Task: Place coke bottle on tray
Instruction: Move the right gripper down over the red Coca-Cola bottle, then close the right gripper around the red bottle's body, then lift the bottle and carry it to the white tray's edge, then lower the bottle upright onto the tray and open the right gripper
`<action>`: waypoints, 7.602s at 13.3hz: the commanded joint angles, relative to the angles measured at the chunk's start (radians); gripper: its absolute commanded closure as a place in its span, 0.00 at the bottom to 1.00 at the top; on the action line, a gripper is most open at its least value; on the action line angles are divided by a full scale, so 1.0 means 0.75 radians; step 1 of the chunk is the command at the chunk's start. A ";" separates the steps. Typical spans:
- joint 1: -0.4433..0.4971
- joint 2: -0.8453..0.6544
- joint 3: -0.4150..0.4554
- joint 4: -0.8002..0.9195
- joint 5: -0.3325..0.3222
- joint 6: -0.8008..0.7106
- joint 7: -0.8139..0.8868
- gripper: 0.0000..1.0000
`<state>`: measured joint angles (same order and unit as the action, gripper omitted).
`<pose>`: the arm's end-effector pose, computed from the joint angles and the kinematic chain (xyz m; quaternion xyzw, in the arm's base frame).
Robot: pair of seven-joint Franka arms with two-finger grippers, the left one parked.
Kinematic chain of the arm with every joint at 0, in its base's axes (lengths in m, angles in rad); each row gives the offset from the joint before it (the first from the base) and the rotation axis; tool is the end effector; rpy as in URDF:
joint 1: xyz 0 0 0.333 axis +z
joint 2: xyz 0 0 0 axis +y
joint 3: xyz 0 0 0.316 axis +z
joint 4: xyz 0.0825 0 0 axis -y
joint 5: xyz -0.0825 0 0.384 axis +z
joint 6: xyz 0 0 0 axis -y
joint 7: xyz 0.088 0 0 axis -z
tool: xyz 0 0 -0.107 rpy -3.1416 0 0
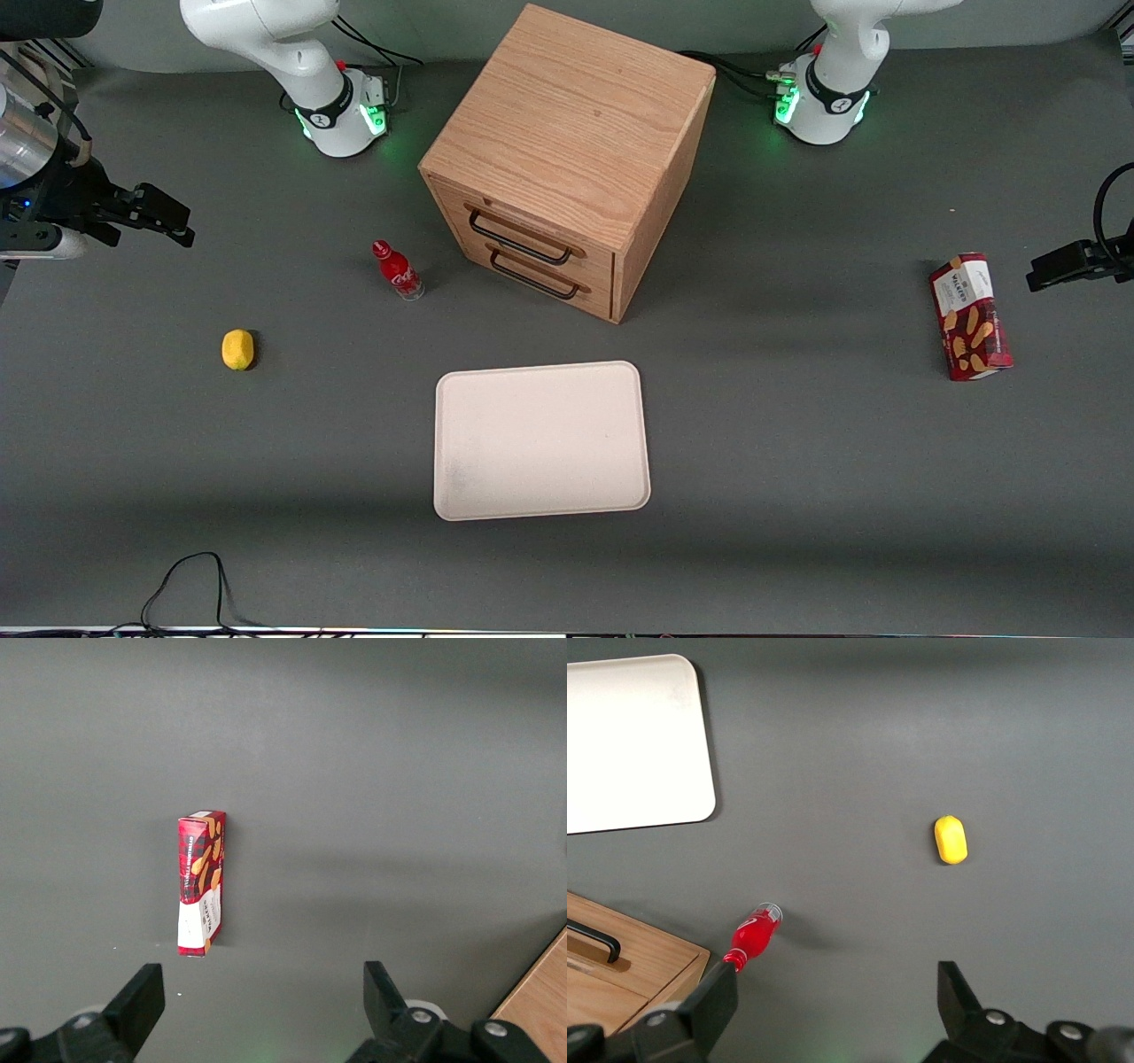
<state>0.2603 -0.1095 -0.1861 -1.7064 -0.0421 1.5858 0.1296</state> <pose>0.5201 0.0290 0.6196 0.9996 -0.0266 -0.0053 0.0115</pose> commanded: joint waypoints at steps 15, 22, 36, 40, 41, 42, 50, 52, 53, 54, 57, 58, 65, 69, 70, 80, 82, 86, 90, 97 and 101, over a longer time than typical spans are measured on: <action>0.017 -0.179 0.307 -0.673 0.107 0.482 0.310 0.00; 0.021 -0.134 0.334 -1.026 0.138 0.878 0.312 0.00; 0.052 0.017 0.402 -1.087 0.152 1.068 0.316 0.00; 0.068 0.013 0.406 -1.085 0.152 1.011 0.314 0.09; 0.068 0.007 0.406 -1.085 0.152 0.986 0.314 0.13; 0.068 0.005 0.406 -1.085 0.152 0.972 0.314 0.20; 0.068 -0.020 0.408 -1.051 0.150 0.960 0.316 1.00; 0.066 -0.024 0.408 -0.951 0.150 0.848 0.314 1.00; 0.066 -0.024 0.408 -0.875 0.150 0.770 0.312 1.00; 0.066 -0.022 0.406 -0.786 0.150 0.678 0.306 1.00; 0.054 0.060 0.404 -0.420 0.130 0.392 0.279 1.00; 0.050 0.101 0.402 -0.299 0.128 0.336 0.257 1.00; 0.015 0.726 0.414 0.854 0.021 -0.155 0.197 1.00; 0.013 0.964 0.432 1.038 0.019 0.026 0.149 1.00; 0.013 1.023 0.432 1.038 0.017 0.104 0.138 1.00; 0.023 1.347 0.430 1.019 -0.075 0.450 0.062 1.00; 0.023 1.363 0.430 1.017 -0.077 0.493 0.060 1.00; 0.025 1.377 0.432 1.015 -0.073 0.530 0.073 1.00; 0.027 1.390 0.432 0.985 -0.073 0.589 0.079 0.81; 0.021 1.282 0.430 0.928 -0.063 0.565 0.116 0.00; -0.062 0.765 0.400 0.366 0.002 0.551 0.124 0.00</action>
<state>0.2629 0.7330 0.1219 -1.1146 -0.0800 1.9890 0.2059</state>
